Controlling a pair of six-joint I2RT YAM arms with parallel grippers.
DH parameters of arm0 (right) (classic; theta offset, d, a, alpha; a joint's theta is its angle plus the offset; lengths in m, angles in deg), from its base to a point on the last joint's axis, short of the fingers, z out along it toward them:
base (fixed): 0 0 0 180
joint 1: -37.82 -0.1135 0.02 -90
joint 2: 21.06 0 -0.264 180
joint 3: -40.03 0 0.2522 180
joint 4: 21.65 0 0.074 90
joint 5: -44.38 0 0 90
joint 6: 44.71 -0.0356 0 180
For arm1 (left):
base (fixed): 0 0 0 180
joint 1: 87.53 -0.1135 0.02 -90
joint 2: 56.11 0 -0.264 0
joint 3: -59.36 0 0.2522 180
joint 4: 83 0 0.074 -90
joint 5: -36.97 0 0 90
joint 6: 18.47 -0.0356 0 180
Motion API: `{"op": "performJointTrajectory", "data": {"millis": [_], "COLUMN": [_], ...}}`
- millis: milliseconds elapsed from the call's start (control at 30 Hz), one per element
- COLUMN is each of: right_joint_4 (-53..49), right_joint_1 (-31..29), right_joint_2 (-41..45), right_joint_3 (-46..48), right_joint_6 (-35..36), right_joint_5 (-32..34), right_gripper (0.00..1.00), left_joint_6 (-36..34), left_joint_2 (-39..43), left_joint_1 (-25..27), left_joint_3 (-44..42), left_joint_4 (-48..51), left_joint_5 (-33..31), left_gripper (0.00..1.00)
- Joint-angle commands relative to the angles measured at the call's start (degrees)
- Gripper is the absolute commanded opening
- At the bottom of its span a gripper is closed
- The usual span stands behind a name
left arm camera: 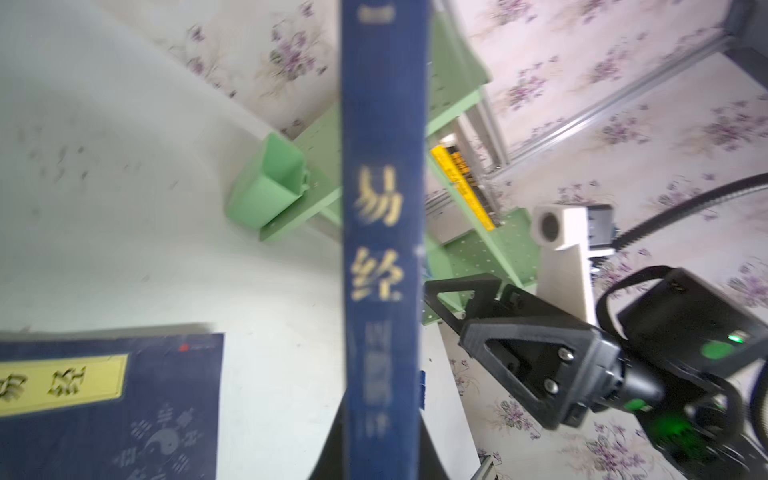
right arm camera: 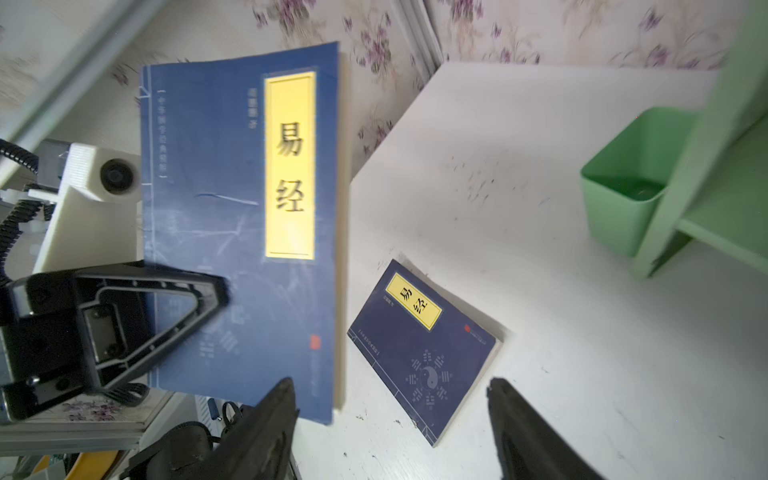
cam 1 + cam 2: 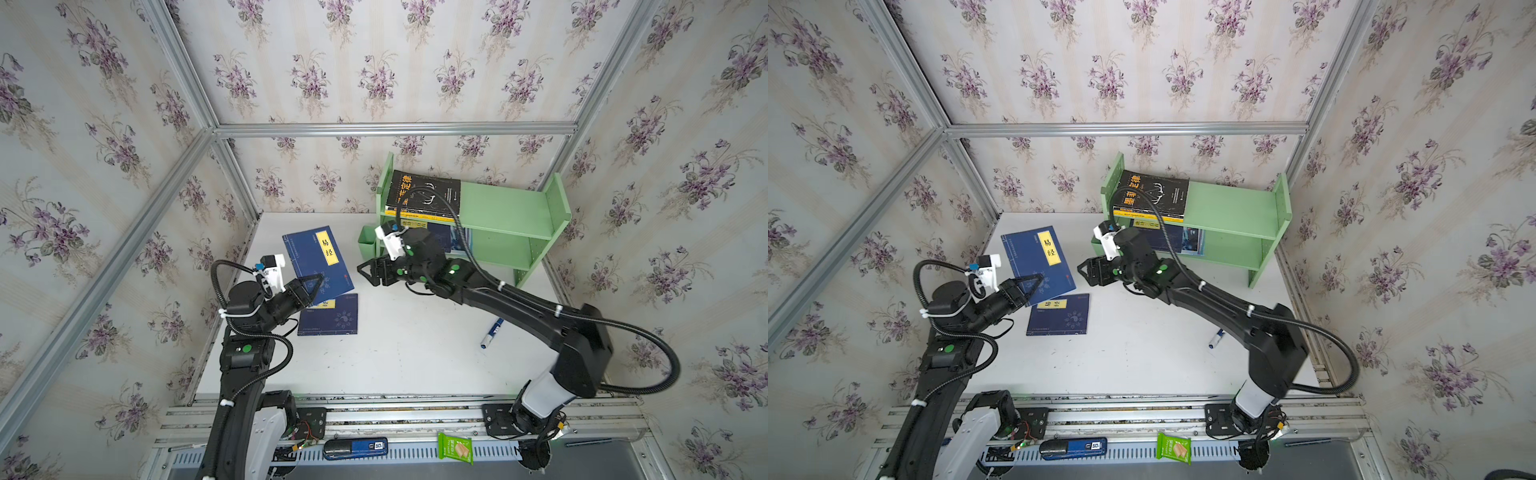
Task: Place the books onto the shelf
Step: 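Grip the dark-blue book with both grippers and tilt it upright, then lift the dark-blue book with both grippers toward the shelf's top tier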
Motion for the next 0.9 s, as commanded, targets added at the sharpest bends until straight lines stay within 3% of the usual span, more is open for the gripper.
{"op": "performJointTrajectory", "data": {"millis": [0, 133, 367, 533, 700, 867], "right_joint_4": [6.64, 11.65, 24.9, 37.51, 48.91, 52.58], "right_joint_1": [2.04, 5.14, 7.47, 7.47, 7.47, 7.51], "right_joint_2": [8.67, 19.2, 28.09, 27.88, 24.41, 21.25], "right_joint_3": [4.69, 11.92, 22.42, 27.09, 27.48, 23.63], "right_joint_6": [0.51, -1.92, -10.29, -17.57, -23.63, -25.45], "right_joint_5": [-0.35, -2.01, -6.3, -8.15, -8.12, -7.58], "right_gripper": [0.89, 0.99, 1.0, 1.0, 1.0, 0.98], "left_joint_6": [0.58, 1.51, 5.91, 8.89, 10.09, 15.55], "left_joint_2": [1.91, 1.78, -5.5, -15.32, -22.61, -29.28], "left_joint_1": [0.32, 2.75, 13.82, 21.63, 28.57, 32.88], "left_joint_3": [5.42, 12.03, 16.6, 22.14, 26.57, 29.0], "left_joint_4": [-0.83, -1.5, -16.66, -28.22, -31.46, -38.31], "left_joint_5": [4.26, 2.9, -2.63, -6.33, -12.46, -13.48], "left_gripper": [0.11, 0.12, 0.12, 0.11, 0.11, 0.11]}}
